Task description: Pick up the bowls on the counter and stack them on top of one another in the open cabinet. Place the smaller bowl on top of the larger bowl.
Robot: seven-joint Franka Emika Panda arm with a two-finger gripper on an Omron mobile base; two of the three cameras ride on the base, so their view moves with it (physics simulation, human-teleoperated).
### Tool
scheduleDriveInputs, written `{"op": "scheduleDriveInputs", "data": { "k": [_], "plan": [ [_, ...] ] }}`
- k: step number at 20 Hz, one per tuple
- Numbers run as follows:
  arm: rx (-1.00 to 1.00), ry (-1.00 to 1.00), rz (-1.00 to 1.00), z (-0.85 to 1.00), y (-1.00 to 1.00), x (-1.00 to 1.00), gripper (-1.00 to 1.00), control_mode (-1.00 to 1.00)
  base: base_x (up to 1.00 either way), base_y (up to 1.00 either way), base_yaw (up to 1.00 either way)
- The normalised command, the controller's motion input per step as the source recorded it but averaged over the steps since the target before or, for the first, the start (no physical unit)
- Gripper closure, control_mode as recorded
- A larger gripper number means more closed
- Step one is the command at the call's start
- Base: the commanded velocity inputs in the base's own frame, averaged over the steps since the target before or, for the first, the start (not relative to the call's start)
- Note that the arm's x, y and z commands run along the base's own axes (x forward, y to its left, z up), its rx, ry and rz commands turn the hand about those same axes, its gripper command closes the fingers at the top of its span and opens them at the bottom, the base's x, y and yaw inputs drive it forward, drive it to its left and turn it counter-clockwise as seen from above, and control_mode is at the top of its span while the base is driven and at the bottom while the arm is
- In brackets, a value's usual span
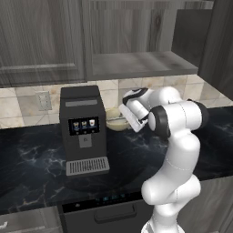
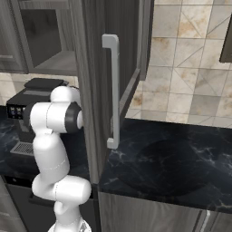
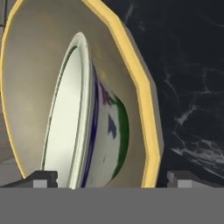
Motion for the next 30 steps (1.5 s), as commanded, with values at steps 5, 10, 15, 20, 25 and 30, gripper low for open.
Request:
{"op": "scheduleDriveInputs", "data": {
  "k": [5,10,15,20,25,30],
  "plan": [
    [0.0,0.0,0.0,-0.16,0.04,0.15,1.0,-1.0,0.0,0.0,0.0],
    [0.0,0.0,0.0,-0.08,0.01,0.01,1.0,-1.0,0.0,0.0,0.0],
    [0.01,-0.04,0.0,-0.03,0.0,-0.21,1.0,-1.0,0.0,0.0,0.0],
    [0.03,-0.06,0.0,0.0,0.0,-0.3,1.0,-1.0,0.0,0.0,0.0],
    [0.02,-0.05,-0.02,0.0,0.0,-0.42,1.0,-1.0,0.0,0.0,0.0],
    [0.0,0.0,-0.08,0.09,0.0,-0.48,1.0,-1.0,0.0,0.0,0.0]
  ]
}}
